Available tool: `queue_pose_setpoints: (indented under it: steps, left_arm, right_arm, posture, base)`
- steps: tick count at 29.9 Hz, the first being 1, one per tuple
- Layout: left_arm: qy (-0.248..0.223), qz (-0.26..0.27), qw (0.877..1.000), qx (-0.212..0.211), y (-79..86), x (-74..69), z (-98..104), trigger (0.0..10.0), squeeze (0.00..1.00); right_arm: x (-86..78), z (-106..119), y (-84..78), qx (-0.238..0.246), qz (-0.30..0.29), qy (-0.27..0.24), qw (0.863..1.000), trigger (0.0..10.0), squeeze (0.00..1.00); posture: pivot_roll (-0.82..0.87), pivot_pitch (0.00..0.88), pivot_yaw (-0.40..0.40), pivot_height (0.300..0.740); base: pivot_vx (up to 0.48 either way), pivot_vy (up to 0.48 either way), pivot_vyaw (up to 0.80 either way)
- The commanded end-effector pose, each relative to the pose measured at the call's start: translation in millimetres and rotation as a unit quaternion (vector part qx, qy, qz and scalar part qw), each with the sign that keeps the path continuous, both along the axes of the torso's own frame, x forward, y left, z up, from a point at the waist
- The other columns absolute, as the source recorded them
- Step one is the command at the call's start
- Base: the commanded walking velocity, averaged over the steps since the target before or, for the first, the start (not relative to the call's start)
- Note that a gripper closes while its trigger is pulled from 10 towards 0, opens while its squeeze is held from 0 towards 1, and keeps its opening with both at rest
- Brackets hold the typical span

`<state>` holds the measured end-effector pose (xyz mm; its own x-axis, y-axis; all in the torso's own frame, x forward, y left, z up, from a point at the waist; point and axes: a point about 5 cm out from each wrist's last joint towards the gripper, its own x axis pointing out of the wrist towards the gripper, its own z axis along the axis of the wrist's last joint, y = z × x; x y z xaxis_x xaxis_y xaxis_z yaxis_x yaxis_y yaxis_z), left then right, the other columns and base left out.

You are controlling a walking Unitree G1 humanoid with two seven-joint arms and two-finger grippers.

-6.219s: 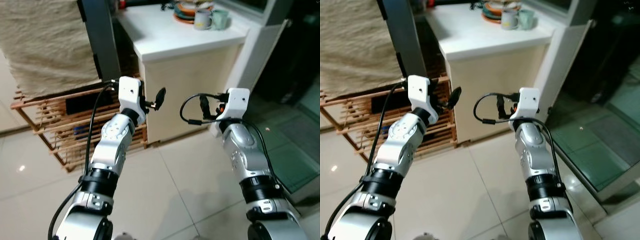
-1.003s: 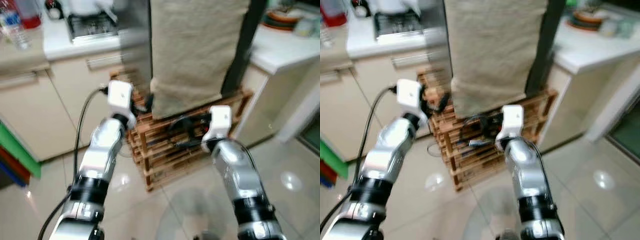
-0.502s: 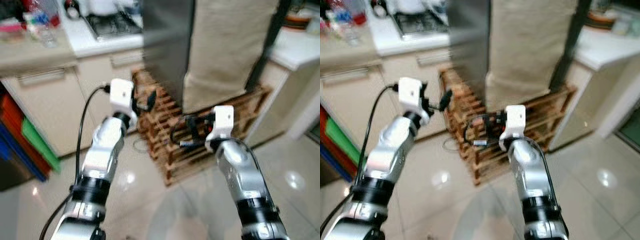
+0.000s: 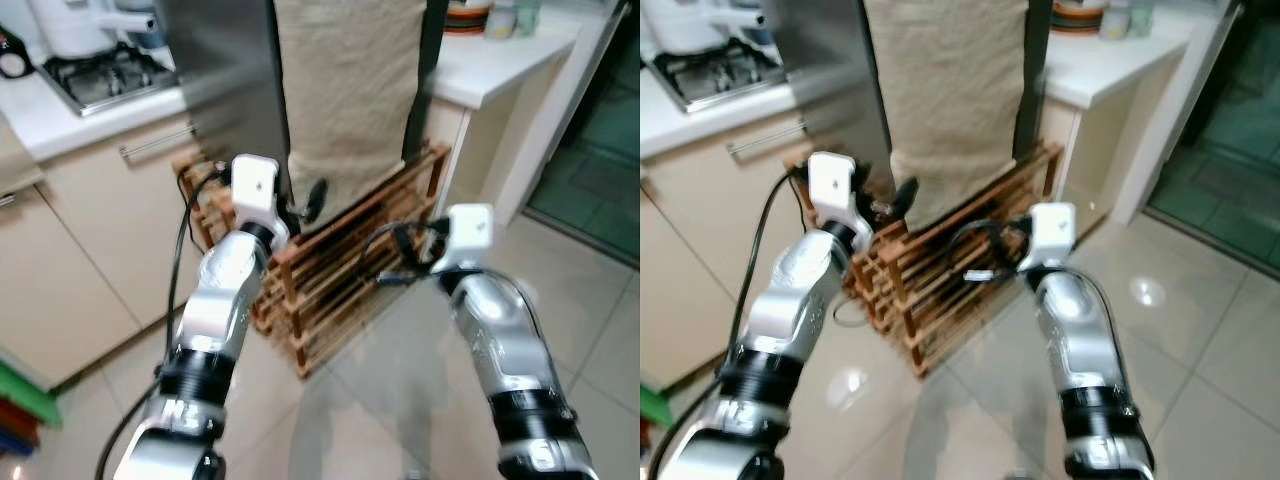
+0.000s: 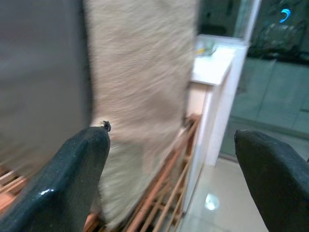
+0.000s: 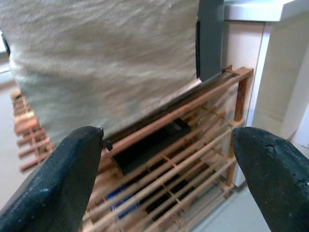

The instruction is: Restocking fridge

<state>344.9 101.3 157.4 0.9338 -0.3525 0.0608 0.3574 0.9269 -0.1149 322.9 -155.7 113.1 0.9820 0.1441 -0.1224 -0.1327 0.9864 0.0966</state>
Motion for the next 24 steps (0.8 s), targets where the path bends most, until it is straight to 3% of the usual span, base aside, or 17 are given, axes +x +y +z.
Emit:
queue_pose_setpoints:
  steps: [1,11,16,22,24]
  left_arm:
    - [0.012,0.043,0.999,0.021,20.8,2.2,-6.5,10.0,0.0]
    - [-0.014,0.033,0.998,0.042,15.5,1.9,-1.6,10.0,0.0]
    - [0.01,0.058,0.998,0.015,21.9,4.5,-6.2,10.0,0.0]
    - [0.048,0.132,0.99,0.021,57.6,-0.7,-27.0,10.0,0.0]
    - [0.049,0.133,0.989,0.034,61.2,-5.5,-32.4,10.0,0.0]
  right_arm:
    - [3.0,3.8,12.7,0.004,0.012,-0.01,1.0,10.0,0.0]
    - [6.7,6.1,14.0,-0.001,0.009,-0.015,1.0,10.0,0.0]
    - [8.3,5.7,12.7,-0.006,-0.004,-0.013,1.0,10.0,0.0]
    - [7.5,6.9,-2.7,0.006,-0.048,-0.019,0.999,10.0,0.0]
    - [7.2,8.4,-7.2,0.021,-0.061,-0.027,0.998,10.0,0.0]
  posture:
    - [-0.01,0.0,0.059,0.74]
    - [-0.01,0.0,0.054,0.74]
    - [-0.01,0.0,0.053,0.74]
    - [-0.02,0.0,0.053,0.74]
    - [-0.02,0.0,0.049,0.74]
  base:
    - [0.0,0.0,0.0]
    - [0.0,0.0,0.0]
    - [0.0,0.0,0.0]
    - [0.0,0.0,0.0]
    - [0.0,0.0,0.0]
